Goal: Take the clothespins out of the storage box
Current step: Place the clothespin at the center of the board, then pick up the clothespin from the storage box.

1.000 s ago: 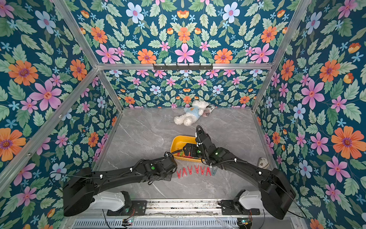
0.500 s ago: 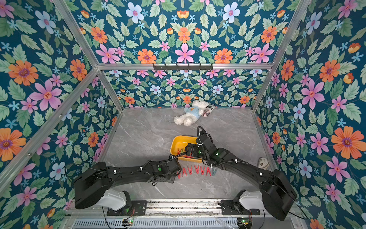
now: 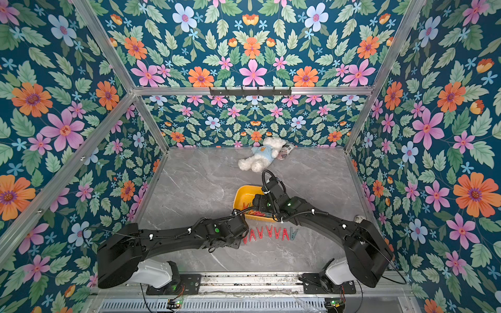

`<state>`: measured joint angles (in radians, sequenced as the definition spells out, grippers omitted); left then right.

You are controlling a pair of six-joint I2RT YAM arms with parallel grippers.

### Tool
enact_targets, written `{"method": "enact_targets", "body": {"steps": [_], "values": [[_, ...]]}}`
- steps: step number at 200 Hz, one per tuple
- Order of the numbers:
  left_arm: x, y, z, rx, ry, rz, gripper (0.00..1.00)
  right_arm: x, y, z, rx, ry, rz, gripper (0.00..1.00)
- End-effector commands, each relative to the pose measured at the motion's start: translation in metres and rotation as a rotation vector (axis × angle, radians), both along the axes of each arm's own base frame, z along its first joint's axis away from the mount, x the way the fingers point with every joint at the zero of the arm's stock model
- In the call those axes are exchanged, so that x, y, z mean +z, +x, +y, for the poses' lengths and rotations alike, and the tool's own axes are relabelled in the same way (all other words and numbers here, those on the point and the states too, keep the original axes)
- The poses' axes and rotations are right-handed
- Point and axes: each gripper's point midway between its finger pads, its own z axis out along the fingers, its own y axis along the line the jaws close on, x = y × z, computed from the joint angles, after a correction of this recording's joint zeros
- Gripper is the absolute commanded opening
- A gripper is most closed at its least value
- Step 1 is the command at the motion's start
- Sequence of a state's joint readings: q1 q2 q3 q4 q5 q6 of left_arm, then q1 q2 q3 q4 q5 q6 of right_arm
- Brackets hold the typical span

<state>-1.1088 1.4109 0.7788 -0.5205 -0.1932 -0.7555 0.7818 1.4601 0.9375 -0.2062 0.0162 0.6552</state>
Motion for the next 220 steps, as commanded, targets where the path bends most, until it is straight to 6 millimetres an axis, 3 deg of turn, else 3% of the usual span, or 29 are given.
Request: {"method": "enact_targets", "body": {"steps": [1, 54, 114, 133, 139, 220], "values": [[0.016, 0.011, 0.013, 0.039, 0.025, -0.048, 0.45, -0.003, 0.007, -0.002, -0.012, -0.005, 0.003, 0.78], [0.054, 0.044, 0.03, 0.12, -0.056, -0.098, 0.54, -0.012, 0.019, -0.006, -0.011, -0.005, 0.025, 0.73], [0.096, 0.09, 0.034, 0.184, -0.161, -0.164, 0.99, -0.036, 0.027, -0.006, 0.033, -0.088, 0.069, 0.6], [0.103, 0.103, 0.034, 0.201, -0.194, -0.169, 1.0, -0.037, 0.03, -0.005, 0.051, -0.111, 0.068, 0.58], [0.104, 0.107, 0.035, 0.206, -0.204, -0.17, 1.0, -0.052, 0.031, -0.005, 0.058, -0.138, 0.093, 0.58], [0.109, 0.141, 0.037, 0.247, -0.275, -0.15, 1.0, -0.093, 0.036, -0.003, 0.142, -0.277, 0.166, 0.57]]}}
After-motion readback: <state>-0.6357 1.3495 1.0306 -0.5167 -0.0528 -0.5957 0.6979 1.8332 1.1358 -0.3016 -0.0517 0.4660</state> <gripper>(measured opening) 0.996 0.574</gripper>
